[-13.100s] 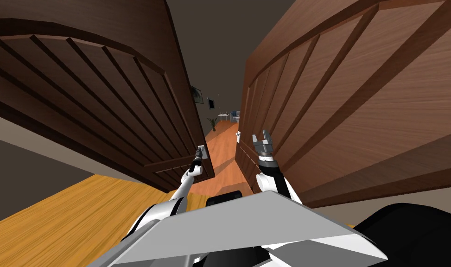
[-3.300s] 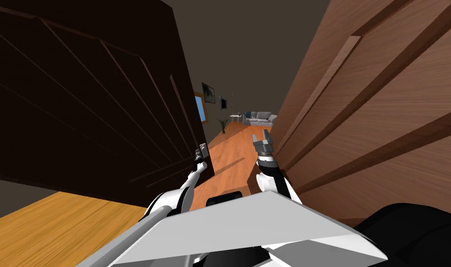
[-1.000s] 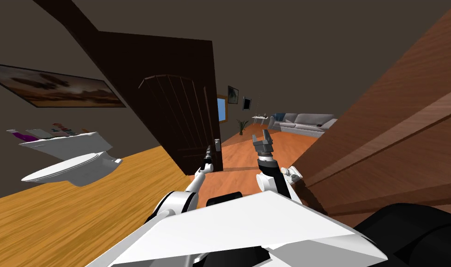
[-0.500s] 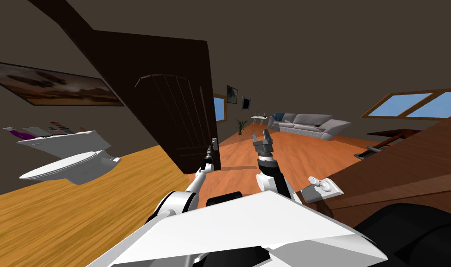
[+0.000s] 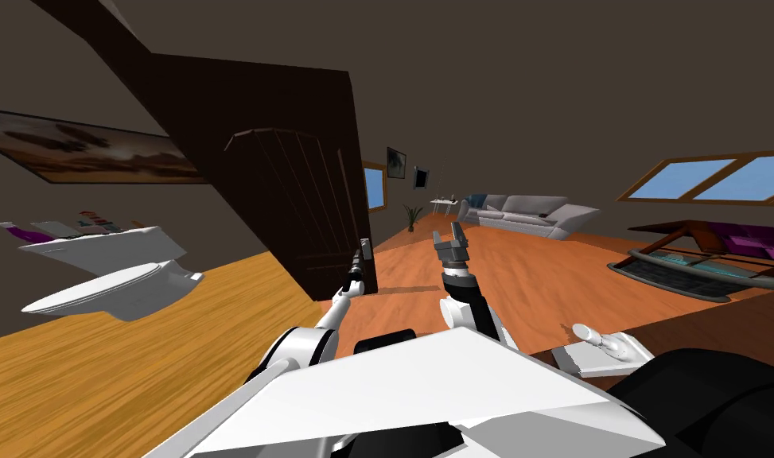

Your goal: Push the door open

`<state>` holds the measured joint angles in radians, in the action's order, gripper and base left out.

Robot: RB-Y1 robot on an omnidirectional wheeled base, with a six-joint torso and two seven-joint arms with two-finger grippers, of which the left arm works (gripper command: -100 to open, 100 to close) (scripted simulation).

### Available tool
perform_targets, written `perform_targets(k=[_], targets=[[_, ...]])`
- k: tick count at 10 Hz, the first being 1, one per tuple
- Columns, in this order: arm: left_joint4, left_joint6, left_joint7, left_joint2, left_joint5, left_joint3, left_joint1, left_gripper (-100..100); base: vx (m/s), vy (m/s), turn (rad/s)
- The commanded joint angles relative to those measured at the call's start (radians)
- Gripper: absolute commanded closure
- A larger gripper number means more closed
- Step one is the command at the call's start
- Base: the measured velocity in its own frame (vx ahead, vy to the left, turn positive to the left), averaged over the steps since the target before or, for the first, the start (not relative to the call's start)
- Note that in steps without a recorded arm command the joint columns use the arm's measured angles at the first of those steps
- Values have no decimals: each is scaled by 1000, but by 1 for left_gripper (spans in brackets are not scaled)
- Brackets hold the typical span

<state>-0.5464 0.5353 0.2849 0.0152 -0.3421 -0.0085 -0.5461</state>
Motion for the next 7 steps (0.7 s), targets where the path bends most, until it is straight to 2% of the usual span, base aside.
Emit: perform_targets(k=[1,2,3,4,6,7], targets=[[-25,-14,7,-28,0,3,8,-100,151,-2,-32],[-24,-13,7,-37,-1,5,8,-100,260,-20,-39],[-24,-13,7,-37,-1,5,8,-100,200,-16,-3],[-23,-12,7,-29,-2,8,7,-100,205,-31,-30],[-21,-10,8,8,-3,11,7,-100,262,-33,-29],[-21,-10,8,8,-3,11,7,-100,139,-4,-9]])
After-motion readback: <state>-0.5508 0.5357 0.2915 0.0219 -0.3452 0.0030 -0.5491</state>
